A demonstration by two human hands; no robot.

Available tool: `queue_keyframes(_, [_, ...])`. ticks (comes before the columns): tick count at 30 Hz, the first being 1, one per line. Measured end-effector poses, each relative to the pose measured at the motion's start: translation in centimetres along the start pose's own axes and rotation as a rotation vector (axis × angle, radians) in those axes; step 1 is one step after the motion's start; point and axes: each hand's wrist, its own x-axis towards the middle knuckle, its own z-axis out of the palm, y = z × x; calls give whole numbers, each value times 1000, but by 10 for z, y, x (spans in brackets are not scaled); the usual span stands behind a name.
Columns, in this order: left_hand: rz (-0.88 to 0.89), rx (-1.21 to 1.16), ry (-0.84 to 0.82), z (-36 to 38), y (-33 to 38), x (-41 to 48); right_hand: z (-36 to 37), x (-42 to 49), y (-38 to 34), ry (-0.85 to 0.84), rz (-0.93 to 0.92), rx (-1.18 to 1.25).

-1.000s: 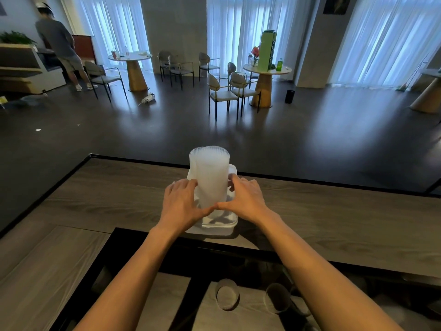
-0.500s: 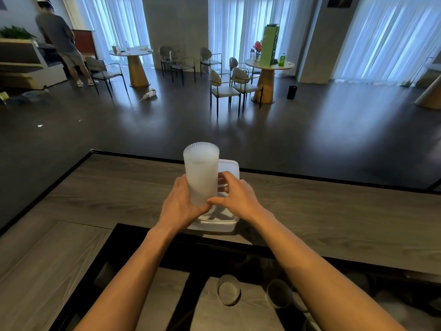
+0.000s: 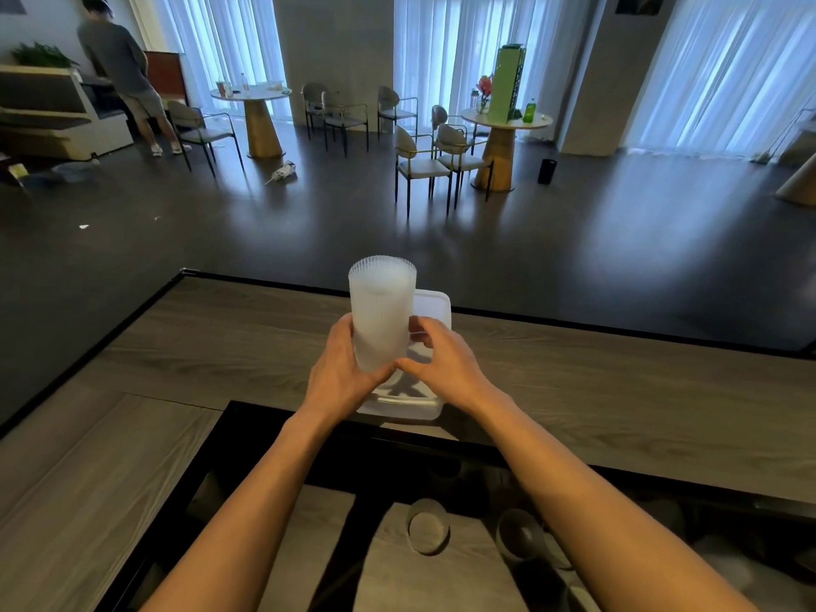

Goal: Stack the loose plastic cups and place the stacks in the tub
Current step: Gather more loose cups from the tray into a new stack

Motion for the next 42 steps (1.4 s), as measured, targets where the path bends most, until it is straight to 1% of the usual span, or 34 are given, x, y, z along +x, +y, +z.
queue_keyframes(3, [3, -15, 26, 0, 0, -12, -3, -10, 2, 112, -30, 4])
queue_keyframes(5, [-11, -11, 82, 0, 0, -21, -5, -19, 3, 178, -52, 7])
queue_keyframes(9, [-28, 8, 201, 2, 3, -42, -8, -43, 1, 215, -79, 17])
queue_keyframes(12, [35, 65, 321, 2, 6, -59, -11, -61, 2, 245, -87, 59])
queue_keyframes(13, [58, 57, 331, 2, 7, -65, -12, -68, 2, 248, -82, 74])
queue_keyframes(15, [102, -8, 269, 7, 8, -75, -14, -81, 4, 248, -69, 103])
queue_keyframes(17, [164, -63, 152, 15, 8, -85, -15, -92, 7, 250, -63, 131])
queue_keyframes(19, [197, -54, 66, 26, 6, -93, -16, -104, 11, 241, -52, 158])
queue_keyframes(23, [132, -66, -52, 49, 2, -109, -16, -134, 26, 209, 5, 186])
queue_keyframes(25, [97, -80, -83, 63, 2, -121, -16, -152, 40, 205, 20, 171])
queue_keyframes(27, [95, -77, -60, 74, 5, -133, -17, -169, 54, 187, 50, 151])
queue_keyframes(29, [126, -56, -16, 85, 9, -145, -18, -185, 69, 164, 77, 134])
queue_keyframes(31, [162, -50, -19, 100, 12, -157, -19, -201, 86, 148, 100, 127])
queue_keyframes(35, [124, -69, -172, 138, 7, -180, -16, -226, 122, 135, 147, 108])
queue_keyframes(42, [-4, -42, -366, 211, -9, -213, -7, -276, 184, 95, 248, 104])
